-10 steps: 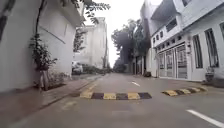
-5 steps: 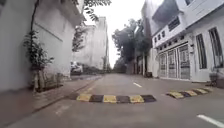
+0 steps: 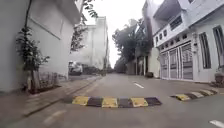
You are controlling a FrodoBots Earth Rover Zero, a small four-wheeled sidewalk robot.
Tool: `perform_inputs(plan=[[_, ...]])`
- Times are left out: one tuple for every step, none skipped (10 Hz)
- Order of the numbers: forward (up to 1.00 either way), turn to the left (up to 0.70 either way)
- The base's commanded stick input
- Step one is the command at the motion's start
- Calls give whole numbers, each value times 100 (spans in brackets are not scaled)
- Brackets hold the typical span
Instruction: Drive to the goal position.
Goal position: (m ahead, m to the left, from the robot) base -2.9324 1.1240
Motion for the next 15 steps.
perform_inputs(plan=[[50,0],[50,0],[50,0],[50,0],[50,0],[50,0],[50,0],[50,0],[50,0],[50,0],[50,0],[50,2],[50,42],[50,48],[50,22]])
